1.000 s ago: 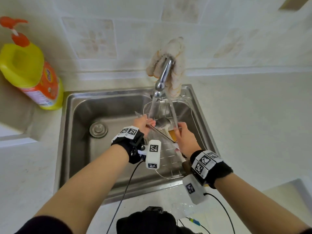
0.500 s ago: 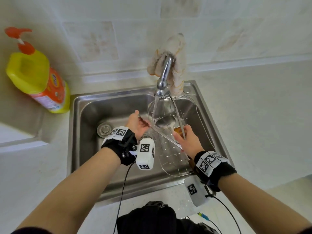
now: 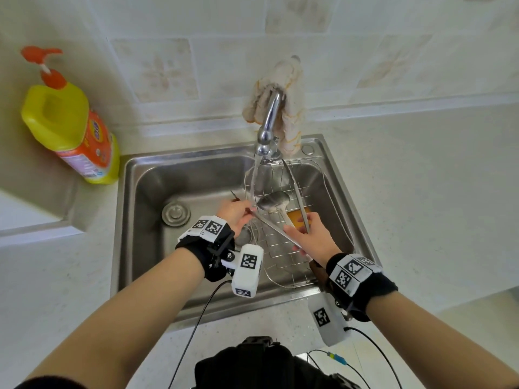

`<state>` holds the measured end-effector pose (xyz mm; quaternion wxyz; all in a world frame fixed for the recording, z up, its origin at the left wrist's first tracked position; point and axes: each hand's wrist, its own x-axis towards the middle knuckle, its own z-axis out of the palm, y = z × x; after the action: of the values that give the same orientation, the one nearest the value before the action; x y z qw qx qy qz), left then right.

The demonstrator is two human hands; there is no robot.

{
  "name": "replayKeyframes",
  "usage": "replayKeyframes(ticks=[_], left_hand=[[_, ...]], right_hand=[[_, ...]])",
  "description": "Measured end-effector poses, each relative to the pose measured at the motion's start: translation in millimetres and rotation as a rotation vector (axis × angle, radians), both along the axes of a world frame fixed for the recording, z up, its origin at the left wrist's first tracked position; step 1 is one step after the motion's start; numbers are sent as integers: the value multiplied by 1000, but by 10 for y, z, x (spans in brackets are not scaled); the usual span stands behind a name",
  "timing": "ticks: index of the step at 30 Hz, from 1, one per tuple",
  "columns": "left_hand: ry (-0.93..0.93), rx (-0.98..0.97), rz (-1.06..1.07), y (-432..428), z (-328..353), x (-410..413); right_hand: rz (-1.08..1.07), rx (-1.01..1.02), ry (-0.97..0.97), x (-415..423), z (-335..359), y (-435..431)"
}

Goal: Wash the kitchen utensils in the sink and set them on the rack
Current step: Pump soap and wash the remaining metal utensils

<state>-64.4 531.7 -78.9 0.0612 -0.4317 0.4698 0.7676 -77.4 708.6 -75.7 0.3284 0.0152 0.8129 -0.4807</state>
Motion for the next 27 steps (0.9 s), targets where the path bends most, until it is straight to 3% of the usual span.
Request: replayKeyframes(ticks=[12,16,27], left_hand=[[-45,-122,235,-385,-90,62],[16,-88,356,-518,-19,23],[9,-140,290,-663,61,-227]], right_hand=[[202,38,-37,-84,-7,-427],[164,34,35,-141,63,-681],[20,81,119,-155,186,-933]])
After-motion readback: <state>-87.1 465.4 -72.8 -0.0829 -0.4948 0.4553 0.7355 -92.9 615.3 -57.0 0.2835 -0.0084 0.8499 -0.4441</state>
